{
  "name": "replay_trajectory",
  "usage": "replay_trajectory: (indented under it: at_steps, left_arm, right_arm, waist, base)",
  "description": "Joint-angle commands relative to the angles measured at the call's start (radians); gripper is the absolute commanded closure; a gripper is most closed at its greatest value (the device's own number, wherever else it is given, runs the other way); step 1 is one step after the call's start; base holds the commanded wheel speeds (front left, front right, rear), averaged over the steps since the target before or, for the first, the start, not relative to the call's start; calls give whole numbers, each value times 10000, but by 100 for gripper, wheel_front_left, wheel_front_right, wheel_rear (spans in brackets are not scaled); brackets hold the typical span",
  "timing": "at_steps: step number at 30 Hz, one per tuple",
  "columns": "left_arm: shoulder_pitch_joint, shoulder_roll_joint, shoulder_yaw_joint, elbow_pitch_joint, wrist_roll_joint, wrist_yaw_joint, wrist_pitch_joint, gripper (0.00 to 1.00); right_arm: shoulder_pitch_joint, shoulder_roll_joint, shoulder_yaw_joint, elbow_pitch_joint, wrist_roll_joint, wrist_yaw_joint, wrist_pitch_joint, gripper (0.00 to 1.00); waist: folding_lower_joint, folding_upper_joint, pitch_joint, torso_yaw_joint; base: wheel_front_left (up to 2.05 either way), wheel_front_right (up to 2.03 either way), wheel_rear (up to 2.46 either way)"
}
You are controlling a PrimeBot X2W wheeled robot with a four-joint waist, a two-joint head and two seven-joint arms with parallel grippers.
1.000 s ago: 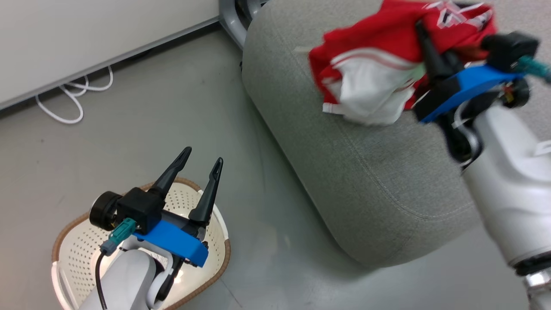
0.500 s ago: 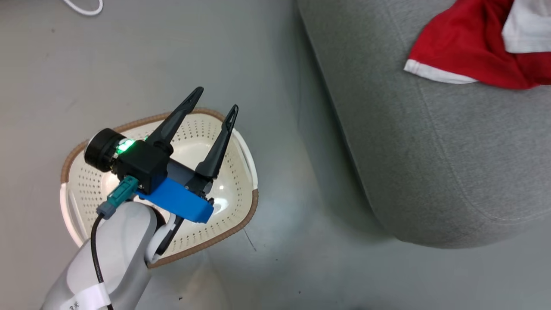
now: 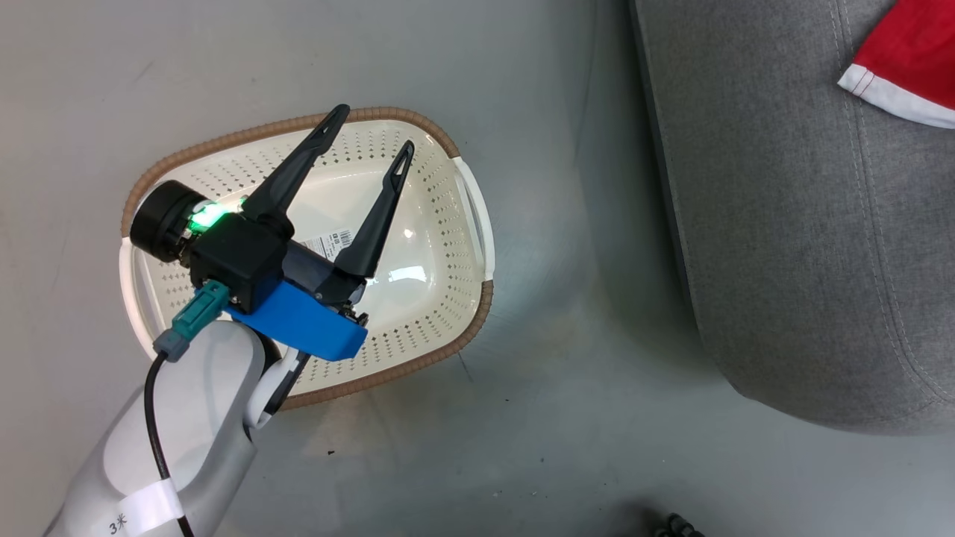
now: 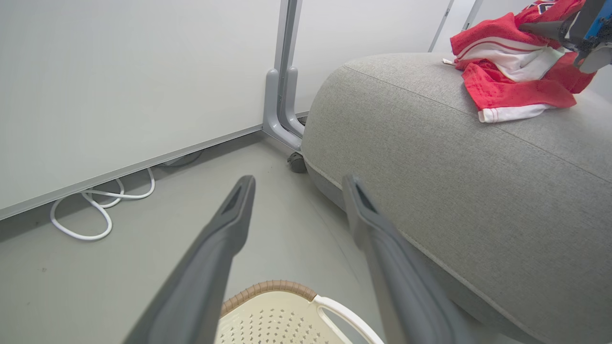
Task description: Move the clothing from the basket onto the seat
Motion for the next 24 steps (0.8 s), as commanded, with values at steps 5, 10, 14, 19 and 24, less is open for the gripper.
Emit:
replay_trajectory:
  at_steps: [5, 10, 14, 19, 24]
  left_arm:
    - [-176, -85, 70, 75, 94, -16, -29, 0]
    - [-127, -149, 91, 129, 50, -16, -29, 0]
    - [-22, -248, 106, 177, -5, -16, -29, 0]
    - [190, -422, 153, 269, -85, -16, -29, 0]
    - [505, -665, 261, 404, -208, -16, -29, 0]
  right_arm:
    - [-57, 181, -136, 25, -462, 1, -64, 46]
    - [55, 239, -98, -60, -710, 1, -69, 0]
    - [258, 310, 43, -175, -894, 1, -73, 0]
    - [578, 355, 294, -210, -1039, 1, -29, 0]
    - [941, 418, 509, -134, -1078, 1, 102, 0]
  waist:
    - [-2, 0, -95, 1]
    - [-2, 0, -243, -26]
    - [-2, 0, -500, -32]
    - [-2, 0, -983, -9]
    - [-2, 0, -1705, 108]
  base:
    - [0, 0, 0]
    - [0, 0, 0]
    - [0, 0, 0]
    - [0, 0, 0]
    - [0, 0, 0]
